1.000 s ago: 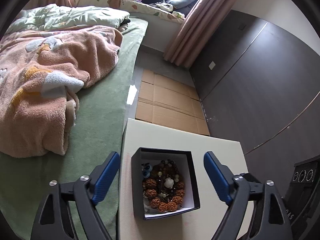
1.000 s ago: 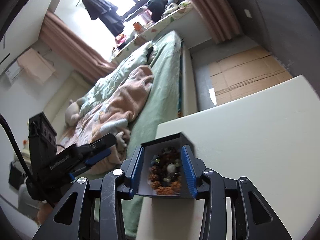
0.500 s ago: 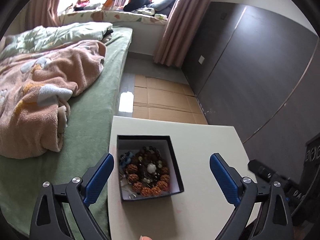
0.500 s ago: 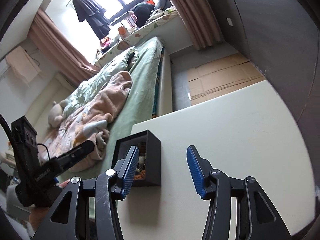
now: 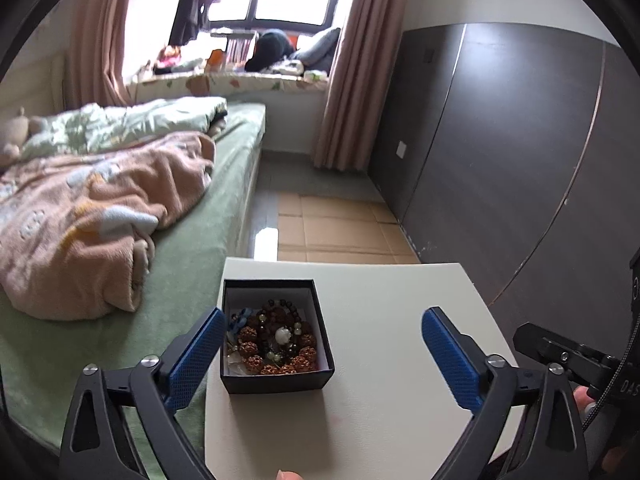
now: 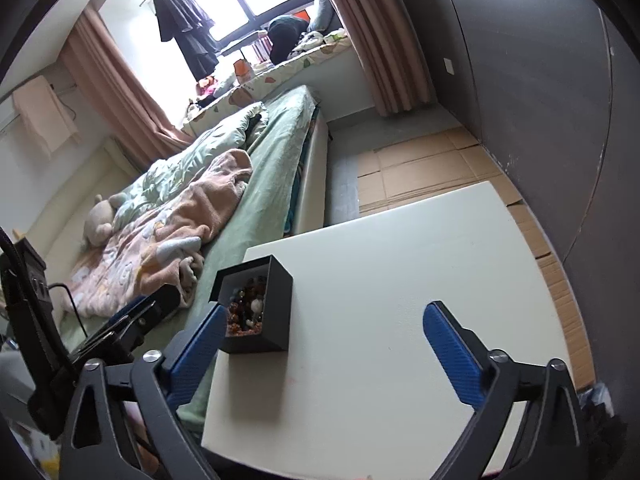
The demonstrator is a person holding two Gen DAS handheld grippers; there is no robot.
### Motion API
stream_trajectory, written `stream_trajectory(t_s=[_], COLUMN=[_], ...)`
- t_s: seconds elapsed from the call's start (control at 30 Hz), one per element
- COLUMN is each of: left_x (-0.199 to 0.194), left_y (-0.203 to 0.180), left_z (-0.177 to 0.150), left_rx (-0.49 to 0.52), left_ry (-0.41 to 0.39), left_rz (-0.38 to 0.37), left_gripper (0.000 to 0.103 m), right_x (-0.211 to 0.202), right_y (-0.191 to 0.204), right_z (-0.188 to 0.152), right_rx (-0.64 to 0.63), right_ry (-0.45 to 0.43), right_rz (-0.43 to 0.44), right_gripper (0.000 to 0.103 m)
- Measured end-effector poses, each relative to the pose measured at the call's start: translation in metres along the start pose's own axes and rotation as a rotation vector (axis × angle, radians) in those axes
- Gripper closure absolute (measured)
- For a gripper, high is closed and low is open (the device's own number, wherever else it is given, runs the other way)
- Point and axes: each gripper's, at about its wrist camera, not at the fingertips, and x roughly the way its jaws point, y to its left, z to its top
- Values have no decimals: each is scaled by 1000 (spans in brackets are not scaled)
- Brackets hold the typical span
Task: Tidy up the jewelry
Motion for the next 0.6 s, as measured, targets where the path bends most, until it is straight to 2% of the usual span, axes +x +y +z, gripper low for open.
stream_trajectory(t_s=[0.07,0.3,0.6], left_x=[-5,-18,-22], left_y=[-2,-6,-4], left_z=[-2,-11,-15], left_rx=[0,13,20], left_ry=[-9,-27,-20], left_rz=[1,-4,4], left_gripper=[0,0,0], right_x=[-4,-14,-17], right_y=[-1,1,12], right_z=[-4,-16,-25], right_rx=[-18,-64,-107], right_ry=[6,25,35], right_rz=[-16,-47,-28], right_gripper=[0,0,0])
